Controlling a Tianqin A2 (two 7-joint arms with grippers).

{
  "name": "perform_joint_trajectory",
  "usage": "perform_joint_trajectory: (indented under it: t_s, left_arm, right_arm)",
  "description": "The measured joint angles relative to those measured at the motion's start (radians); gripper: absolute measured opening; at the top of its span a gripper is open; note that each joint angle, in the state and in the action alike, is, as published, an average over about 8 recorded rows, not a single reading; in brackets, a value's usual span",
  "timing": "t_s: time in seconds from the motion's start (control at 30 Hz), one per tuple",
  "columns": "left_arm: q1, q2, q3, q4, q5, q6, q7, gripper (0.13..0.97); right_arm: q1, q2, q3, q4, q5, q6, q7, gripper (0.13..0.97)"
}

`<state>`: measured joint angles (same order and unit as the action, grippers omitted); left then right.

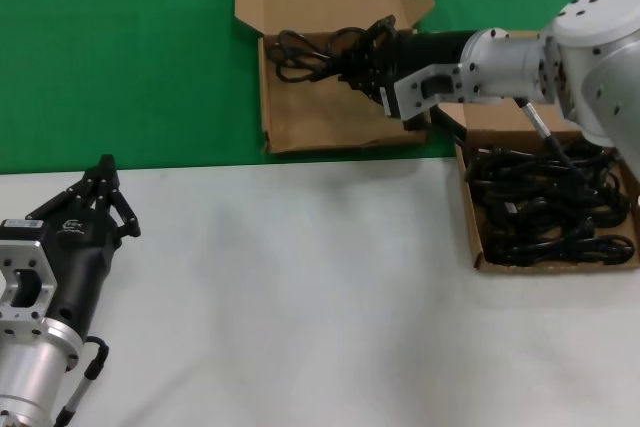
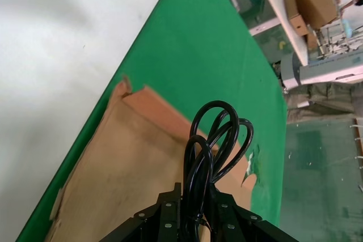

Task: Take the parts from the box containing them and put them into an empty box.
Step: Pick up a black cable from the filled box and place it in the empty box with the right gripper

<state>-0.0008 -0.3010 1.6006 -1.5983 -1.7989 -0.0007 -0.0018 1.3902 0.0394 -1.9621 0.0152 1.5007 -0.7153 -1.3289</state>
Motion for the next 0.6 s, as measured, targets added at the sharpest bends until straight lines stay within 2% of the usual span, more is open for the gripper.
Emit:
perform_joint_trajectory:
  t_s: [0.6]
  left_arm:
    - [0.0,0.0,0.0,0.0,0.0,0.0,0.0,0.139]
  right_arm:
    - [-0.049,-0.031,0.004,-0.004,-0.018,0.112,-0.081,0.22]
